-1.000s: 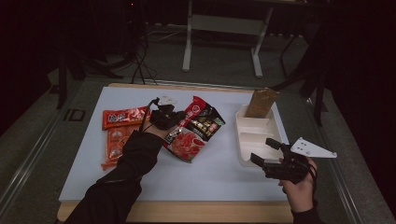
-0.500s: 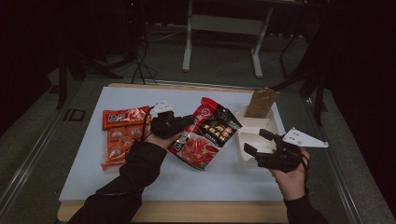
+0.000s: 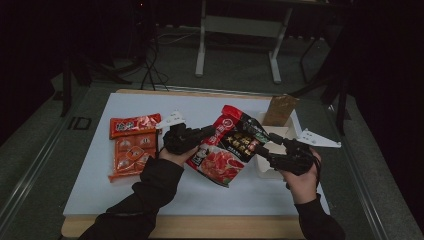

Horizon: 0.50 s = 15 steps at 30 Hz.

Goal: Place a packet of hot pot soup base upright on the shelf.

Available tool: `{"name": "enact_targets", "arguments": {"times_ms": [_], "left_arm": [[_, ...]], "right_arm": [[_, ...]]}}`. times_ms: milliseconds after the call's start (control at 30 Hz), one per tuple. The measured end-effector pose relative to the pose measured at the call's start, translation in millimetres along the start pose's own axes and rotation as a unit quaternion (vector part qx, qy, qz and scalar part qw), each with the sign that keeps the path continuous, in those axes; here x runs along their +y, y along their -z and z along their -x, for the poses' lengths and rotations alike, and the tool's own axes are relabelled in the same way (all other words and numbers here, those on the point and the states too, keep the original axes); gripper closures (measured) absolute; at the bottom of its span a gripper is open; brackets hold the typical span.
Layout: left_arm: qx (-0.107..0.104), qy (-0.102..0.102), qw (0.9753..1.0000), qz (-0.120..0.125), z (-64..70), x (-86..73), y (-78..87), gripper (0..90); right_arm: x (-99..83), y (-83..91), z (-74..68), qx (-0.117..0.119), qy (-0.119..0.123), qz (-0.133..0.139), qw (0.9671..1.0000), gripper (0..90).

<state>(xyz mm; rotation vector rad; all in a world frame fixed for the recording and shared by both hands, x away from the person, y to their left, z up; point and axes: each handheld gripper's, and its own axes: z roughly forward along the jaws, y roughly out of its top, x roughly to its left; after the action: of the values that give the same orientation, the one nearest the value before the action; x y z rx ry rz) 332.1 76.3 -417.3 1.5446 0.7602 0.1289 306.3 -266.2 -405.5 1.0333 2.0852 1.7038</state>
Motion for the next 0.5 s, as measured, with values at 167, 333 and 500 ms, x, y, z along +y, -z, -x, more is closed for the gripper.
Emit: {"name": "enact_targets", "arguments": {"times_ms": [167, 333, 500], "left_arm": [[-0.012, 0.002, 0.9995, 0.03, 6.8, -2.8, 1.4, 89.1], [-0.018, -0.004, 0.9996, 0.021, 7.5, -9.4, -1.3, 88.8], [-0.023, 0.011, 0.9996, 0.016, 5.2, -16.4, -1.5, 88.6]], "right_arm": [[1.5, 0.6, -3.1, 0.021, 0.014, 0.009, 0.9996, 54.6], [12.7, 10.6, -8.5, 0.043, 0.016, 0.027, 0.9986, 74.6], [19.1, 11.8, -15.7, 0.039, 0.028, 0.003, 0.9988, 76.7]]}}
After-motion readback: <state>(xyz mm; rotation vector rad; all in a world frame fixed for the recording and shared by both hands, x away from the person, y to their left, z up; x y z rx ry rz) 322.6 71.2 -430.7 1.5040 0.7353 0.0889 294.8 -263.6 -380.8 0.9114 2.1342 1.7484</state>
